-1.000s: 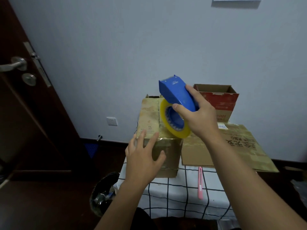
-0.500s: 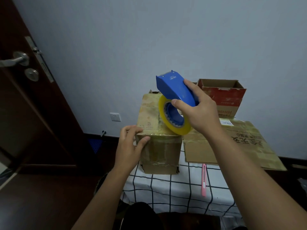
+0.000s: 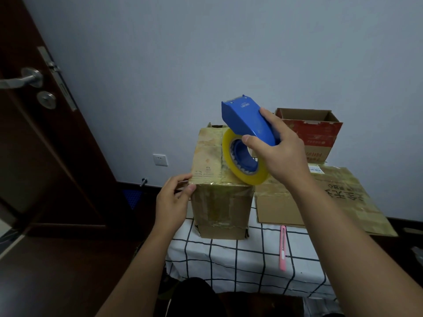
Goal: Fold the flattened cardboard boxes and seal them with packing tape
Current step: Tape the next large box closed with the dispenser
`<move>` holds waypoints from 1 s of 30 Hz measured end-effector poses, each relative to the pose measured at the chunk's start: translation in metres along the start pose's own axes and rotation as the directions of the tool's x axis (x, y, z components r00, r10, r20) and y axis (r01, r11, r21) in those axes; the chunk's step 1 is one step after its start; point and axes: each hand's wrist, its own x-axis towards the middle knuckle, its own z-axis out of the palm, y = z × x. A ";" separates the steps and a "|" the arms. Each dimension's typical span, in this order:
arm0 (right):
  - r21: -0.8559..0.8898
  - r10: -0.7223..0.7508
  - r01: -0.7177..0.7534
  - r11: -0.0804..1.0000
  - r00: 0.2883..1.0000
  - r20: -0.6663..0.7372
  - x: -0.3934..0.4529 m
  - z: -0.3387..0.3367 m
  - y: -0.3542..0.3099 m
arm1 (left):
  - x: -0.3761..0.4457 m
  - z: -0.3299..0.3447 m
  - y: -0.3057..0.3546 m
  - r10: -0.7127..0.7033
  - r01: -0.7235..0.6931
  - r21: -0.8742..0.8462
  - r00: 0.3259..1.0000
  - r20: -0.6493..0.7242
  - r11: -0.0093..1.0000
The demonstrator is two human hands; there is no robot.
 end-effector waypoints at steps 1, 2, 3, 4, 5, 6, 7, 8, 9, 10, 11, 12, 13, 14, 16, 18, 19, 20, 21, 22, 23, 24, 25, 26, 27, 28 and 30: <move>-0.001 0.001 -0.001 1.000 1.000 0.004 0.000 0.000 0.000 | 0.000 -0.001 0.000 -0.005 0.005 -0.011 1.000 0.017 1.000; 0.000 0.003 -0.003 1.000 1.000 0.006 0.001 0.000 0.000 | -0.001 -0.003 0.000 -0.004 0.005 -0.017 0.999 0.039 1.000; 0.004 0.006 -0.006 1.000 1.000 0.007 0.001 -0.001 0.000 | -0.002 -0.004 -0.002 -0.005 0.006 -0.021 0.999 0.054 1.000; 0.010 0.009 -0.009 1.000 1.000 0.006 0.001 -0.002 0.000 | -0.002 -0.005 -0.003 -0.010 0.012 -0.026 0.998 0.055 1.000; 0.013 0.010 -0.010 1.000 1.000 0.006 0.002 -0.002 0.001 | -0.002 -0.005 -0.005 -0.019 0.021 -0.032 0.999 0.048 0.999; 0.012 0.006 -0.007 1.000 1.000 0.007 0.002 -0.002 0.001 | -0.001 -0.005 -0.006 -0.028 0.030 -0.044 0.999 0.038 0.999; 0.006 0.002 -0.002 1.000 1.000 0.008 0.001 -0.001 0.001 | -0.001 -0.004 -0.007 -0.040 0.042 -0.064 0.999 0.024 0.997; 0.001 -0.001 0.001 1.000 1.000 0.009 0.001 0.000 0.001 | -0.002 -0.002 -0.008 -0.054 0.055 -0.097 0.999 0.007 0.994; -0.003 -0.002 0.002 1.000 1.000 0.010 0.001 0.000 0.001 | -0.003 -0.001 -0.008 -0.068 0.066 -0.137 0.998 -0.015 0.988; -0.006 -0.002 0.002 1.000 1.000 0.010 0.001 0.000 0.001 | -0.005 0.001 -0.007 -0.078 0.070 -0.172 0.996 -0.038 0.983; -0.009 -0.003 0.003 1.000 1.000 0.009 0.001 0.000 0.000 | -0.007 0.003 -0.006 -0.080 0.067 -0.198 0.995 -0.057 0.978; -0.013 -0.003 0.004 1.000 1.000 0.007 0.002 0.000 0.000 | -0.008 0.005 -0.006 -0.086 0.069 -0.213 0.994 -0.071 0.975; -0.017 -0.005 0.005 1.000 1.000 0.006 0.002 0.000 0.000 | -0.008 0.007 -0.006 -0.098 0.077 -0.221 0.992 -0.084 0.972; -0.020 -0.008 0.008 1.000 1.000 0.006 0.002 0.000 0.000 | -0.008 0.009 -0.006 -0.112 0.088 -0.225 0.989 -0.096 0.970; -0.022 -0.010 0.010 1.000 1.000 0.007 0.001 0.001 0.000 | -0.006 0.013 -0.006 -0.138 0.106 -0.219 0.981 -0.136 0.970; -0.027 -0.012 0.012 1.000 1.000 0.004 0.001 0.001 0.000 | -0.005 0.019 -0.003 -0.178 0.129 -0.226 0.961 -0.211 0.966; -0.029 -0.014 0.014 0.999 1.000 0.002 0.001 0.001 0.000 | -0.006 0.022 -0.002 -0.202 0.145 -0.227 0.947 -0.250 0.963; -0.032 -0.014 0.014 0.999 1.000 0.000 0.001 0.002 0.000 | -0.009 0.026 -0.002 -0.221 0.166 -0.201 0.928 -0.299 0.966; -0.034 -0.012 0.012 0.999 1.000 0.000 0.001 0.002 0.000 | -0.012 0.030 -0.002 -0.227 0.185 -0.148 0.910 -0.348 0.971; -0.036 -0.012 0.012 0.999 1.000 0.002 0.001 0.002 0.000 | -0.016 0.034 -0.003 -0.206 0.190 -0.080 0.900 -0.385 0.978; -0.038 -0.014 0.014 0.999 1.000 0.005 0.000 0.002 -0.001 | -0.021 0.038 -0.005 -0.174 0.178 -0.027 0.899 -0.402 0.984; -0.039 -0.017 0.017 0.999 1.000 0.008 0.000 0.003 -0.001 | -0.027 0.041 -0.005 -0.140 0.155 0.007 0.906 -0.399 0.988; -0.040 -0.018 0.018 0.999 1.000 0.008 0.000 0.002 0.000 | -0.032 0.045 -0.006 -0.112 0.132 0.027 0.918 -0.381 0.991; -0.038 -0.015 0.015 0.999 1.000 0.005 0.000 0.002 0.000 | -0.037 0.048 -0.007 -0.094 0.119 0.052 0.932 -0.350 0.992; -0.034 -0.011 0.011 0.999 1.000 0.003 0.000 0.001 0.000 | -0.041 0.051 -0.006 -0.081 0.115 0.091 0.947 -0.312 0.989; -0.029 -0.007 0.007 1.000 1.000 0.003 0.000 0.001 0.000 | -0.045 0.053 -0.005 -0.075 0.115 0.135 0.960 -0.271 0.984; -0.025 -0.004 0.004 1.000 1.000 0.007 0.000 0.001 0.000 | -0.049 0.056 -0.002 -0.026 0.086 0.264 0.975 -0.222 0.961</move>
